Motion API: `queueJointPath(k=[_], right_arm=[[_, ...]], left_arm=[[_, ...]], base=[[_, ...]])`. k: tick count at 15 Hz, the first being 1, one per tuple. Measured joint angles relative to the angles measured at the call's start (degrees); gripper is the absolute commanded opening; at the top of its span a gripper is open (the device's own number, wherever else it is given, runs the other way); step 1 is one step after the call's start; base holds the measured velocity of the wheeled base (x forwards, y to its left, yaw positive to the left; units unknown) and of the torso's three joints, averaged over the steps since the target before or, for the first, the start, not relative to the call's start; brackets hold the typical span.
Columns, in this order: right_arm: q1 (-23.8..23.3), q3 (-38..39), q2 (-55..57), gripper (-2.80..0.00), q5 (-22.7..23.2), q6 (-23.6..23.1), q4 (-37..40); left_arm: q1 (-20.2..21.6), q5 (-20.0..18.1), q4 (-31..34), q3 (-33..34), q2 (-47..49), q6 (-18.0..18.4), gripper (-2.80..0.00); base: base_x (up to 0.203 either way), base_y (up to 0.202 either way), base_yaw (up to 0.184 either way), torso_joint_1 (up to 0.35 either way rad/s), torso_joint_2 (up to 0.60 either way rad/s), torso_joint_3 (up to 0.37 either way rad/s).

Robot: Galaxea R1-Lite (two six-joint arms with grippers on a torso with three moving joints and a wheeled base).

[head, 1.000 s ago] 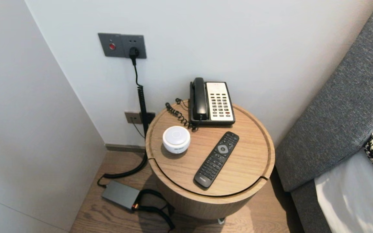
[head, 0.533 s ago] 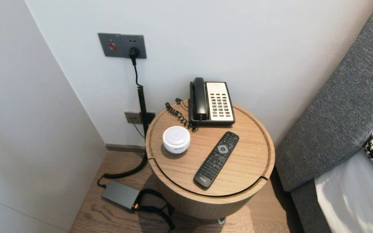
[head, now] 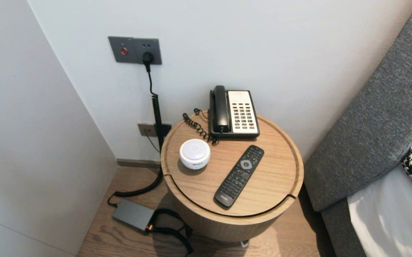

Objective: Open the nightstand drawer

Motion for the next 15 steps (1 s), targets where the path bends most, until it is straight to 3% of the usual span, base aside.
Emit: queueJointPath(k=[5, 9, 15], right_arm=[[0.0, 0.0, 0.0, -2.80, 0.6, -4.0, -0.1], [0.1, -0.2, -0.1, -2.80, 0.7, -4.7, 0.6], [0.2, -8.4, 3.2, -2.80, 1.6, -4.7, 4.3]], left_arm=[[0.0, 0.0, 0.0, 0.0, 0.0, 0.0, -2.80], [0.0, 0.0, 0.0, 0.0, 0.0, 0.0, -2.80], [0.0, 0.0, 0.0, 0.0, 0.0, 0.0, -2.80]], base=[[0.000, 0.000, 0.000, 0.000, 0.00, 0.000], [0.000, 0.000, 0.000, 0.000, 0.00, 0.000], [0.000, 0.000, 0.000, 0.000, 0.00, 0.000]])
